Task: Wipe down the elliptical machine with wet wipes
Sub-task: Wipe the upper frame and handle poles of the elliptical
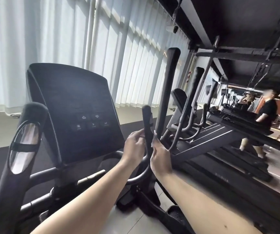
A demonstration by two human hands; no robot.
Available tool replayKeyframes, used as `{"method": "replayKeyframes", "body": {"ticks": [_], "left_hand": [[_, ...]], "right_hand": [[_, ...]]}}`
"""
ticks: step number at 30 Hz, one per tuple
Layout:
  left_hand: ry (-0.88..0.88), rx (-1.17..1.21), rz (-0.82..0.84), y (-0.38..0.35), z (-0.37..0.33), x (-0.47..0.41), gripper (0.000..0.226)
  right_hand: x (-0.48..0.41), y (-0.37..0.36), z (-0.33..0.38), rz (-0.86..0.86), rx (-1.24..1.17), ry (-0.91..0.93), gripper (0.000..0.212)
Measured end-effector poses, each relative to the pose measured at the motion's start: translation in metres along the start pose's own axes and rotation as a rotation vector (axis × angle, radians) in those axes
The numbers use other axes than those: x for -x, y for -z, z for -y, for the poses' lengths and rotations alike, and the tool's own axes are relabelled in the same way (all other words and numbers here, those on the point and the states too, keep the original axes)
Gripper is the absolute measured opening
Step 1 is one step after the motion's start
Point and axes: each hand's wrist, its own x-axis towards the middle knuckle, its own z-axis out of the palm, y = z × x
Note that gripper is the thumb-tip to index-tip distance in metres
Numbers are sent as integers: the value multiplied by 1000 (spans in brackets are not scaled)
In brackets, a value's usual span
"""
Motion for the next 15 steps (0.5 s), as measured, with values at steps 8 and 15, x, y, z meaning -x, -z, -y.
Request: {"method": "replayKeyframes", "body": {"ticks": [8, 15], "left_hand": [[44, -15, 13, -9, 27, 16, 60], [71, -101, 45, -6, 52, 28, 32]], "right_hand": [[-50, 16, 32, -124, -104, -60, 26], [-9, 5, -26, -108, 69, -74, 17]]}}
